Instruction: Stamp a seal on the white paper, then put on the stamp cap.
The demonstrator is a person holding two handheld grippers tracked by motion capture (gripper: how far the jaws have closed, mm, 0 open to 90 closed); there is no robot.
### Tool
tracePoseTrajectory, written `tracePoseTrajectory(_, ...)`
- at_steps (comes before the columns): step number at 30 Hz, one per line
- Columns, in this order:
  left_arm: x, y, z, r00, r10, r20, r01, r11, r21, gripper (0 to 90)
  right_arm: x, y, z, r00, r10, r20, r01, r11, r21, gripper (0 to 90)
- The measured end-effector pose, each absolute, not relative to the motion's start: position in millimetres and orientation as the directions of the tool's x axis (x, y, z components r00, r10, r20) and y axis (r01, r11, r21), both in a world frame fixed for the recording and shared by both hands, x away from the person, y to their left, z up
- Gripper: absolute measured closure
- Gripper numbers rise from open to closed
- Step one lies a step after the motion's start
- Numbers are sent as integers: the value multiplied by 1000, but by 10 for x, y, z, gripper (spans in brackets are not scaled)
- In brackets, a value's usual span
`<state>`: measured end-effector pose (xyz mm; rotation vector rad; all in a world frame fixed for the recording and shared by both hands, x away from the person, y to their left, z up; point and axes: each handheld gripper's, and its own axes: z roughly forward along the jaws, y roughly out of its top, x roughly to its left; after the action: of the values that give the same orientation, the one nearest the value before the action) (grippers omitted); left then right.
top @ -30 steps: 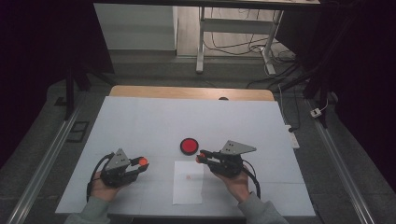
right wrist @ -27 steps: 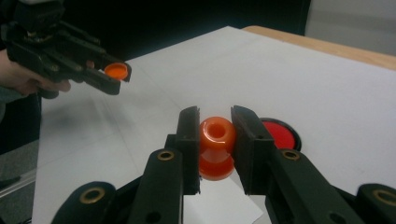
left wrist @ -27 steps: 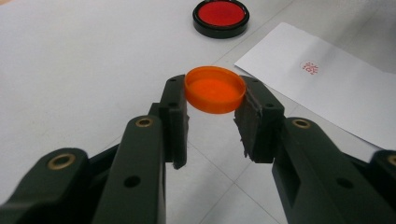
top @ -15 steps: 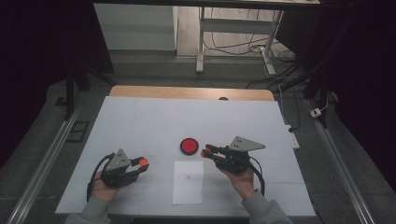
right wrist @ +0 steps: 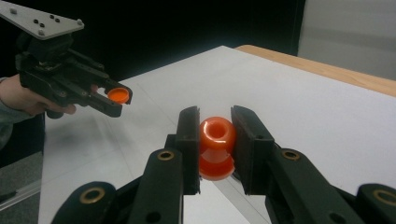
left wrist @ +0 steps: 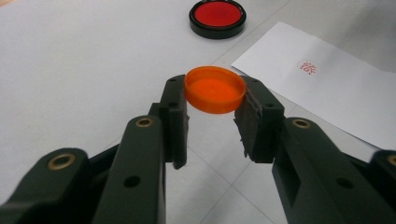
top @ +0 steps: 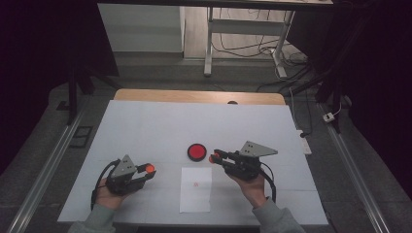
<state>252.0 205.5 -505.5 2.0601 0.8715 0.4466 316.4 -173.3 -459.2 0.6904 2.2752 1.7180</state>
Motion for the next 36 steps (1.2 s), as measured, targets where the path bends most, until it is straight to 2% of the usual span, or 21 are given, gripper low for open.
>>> tracePoseTrajectory(36,2571,1814,-4992,739,673,32,374,-450,811,647,3164,-1685,-4593,-877,468,109,234,218,947,720)
